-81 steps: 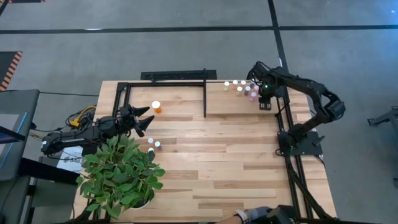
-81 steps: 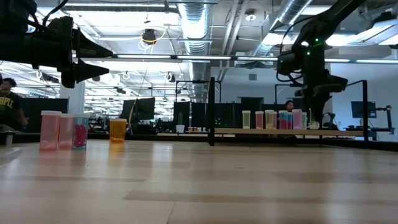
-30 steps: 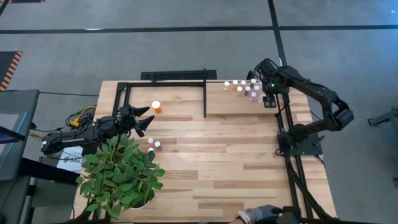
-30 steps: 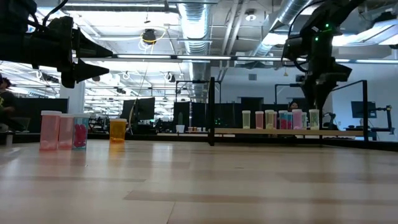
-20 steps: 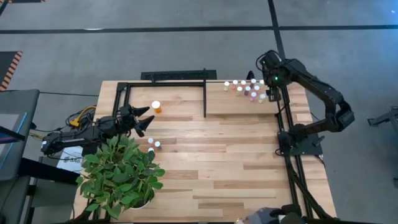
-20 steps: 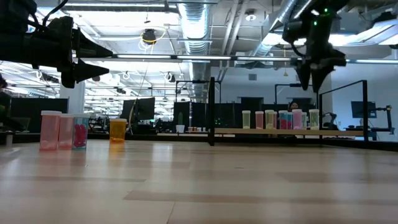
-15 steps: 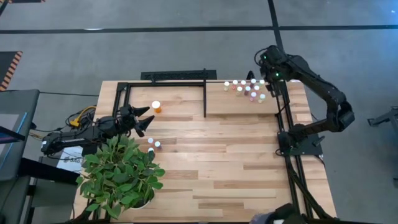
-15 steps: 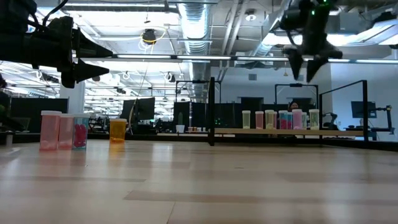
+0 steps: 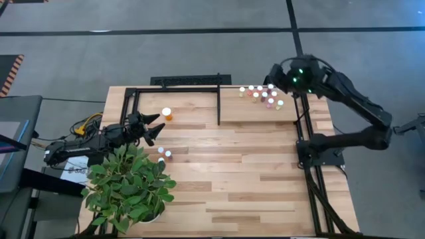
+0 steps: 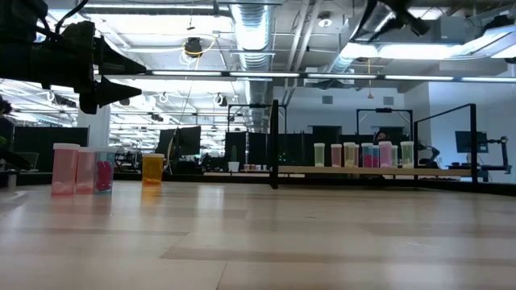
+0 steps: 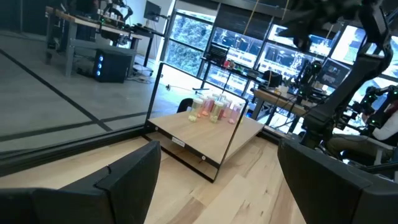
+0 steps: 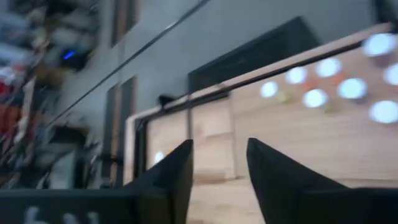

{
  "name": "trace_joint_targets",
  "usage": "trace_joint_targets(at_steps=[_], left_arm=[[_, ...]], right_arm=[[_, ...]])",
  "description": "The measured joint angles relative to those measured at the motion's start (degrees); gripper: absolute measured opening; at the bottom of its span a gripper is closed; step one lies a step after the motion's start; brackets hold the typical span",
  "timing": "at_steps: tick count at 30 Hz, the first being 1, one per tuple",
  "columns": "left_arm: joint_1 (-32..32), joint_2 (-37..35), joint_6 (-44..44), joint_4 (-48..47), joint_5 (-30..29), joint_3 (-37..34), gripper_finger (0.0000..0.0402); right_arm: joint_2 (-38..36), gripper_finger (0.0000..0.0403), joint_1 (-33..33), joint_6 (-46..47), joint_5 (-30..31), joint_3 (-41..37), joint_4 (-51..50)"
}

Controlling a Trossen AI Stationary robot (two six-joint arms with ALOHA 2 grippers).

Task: Pick and place medicine bottles onto shelf by color
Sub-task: Move the orange pill bottle to the center of the table

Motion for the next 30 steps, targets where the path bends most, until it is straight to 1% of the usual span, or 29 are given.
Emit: trace_joint_targets(at_steps=[3,7,11,15,21,26,30], left_arm=[[0.01,0.02,0.0,-0.01,0.0,-0.02,0.0312],[0.01,0.02,0.0,-0.01,-0.02,-0.02,0.0312],[0.02,0.02,0.0,0.0,-0.01,-0.01,0.0312],[0.02,0.0,0.0,-0.02,0.0,-0.02,0.0312],[0.01,0.02,0.0,-0.01,-0.01,-0.02,0.0312],[0.0,0.02,0.0,0.0,-0.02,-0.02,0.0312],[0.02,0.02,0.0,0.0,0.0,-0.02,0.0312]], right_arm=[[-3.71,0.0133,3.83,-0.88,0.0,-3.89,4.24],[-9.03,0.0089,9.32,-0.75,0.02,-11.51,12.86],[-14.54,0.0063,16.16,3.0,0.0,-20.5,23.93],[-17.45,0.0057,24.65,6.76,0.02,-30.23,38.23],[-17.05,0.0057,36.85,8.1,0.71,-42.15,58.27],[-16.51,0.0056,44.88,7.1,8.14,-49.23,68.61],[-17.18,0.0056,49.17,0.69,14.01,-53.42,76.38]])
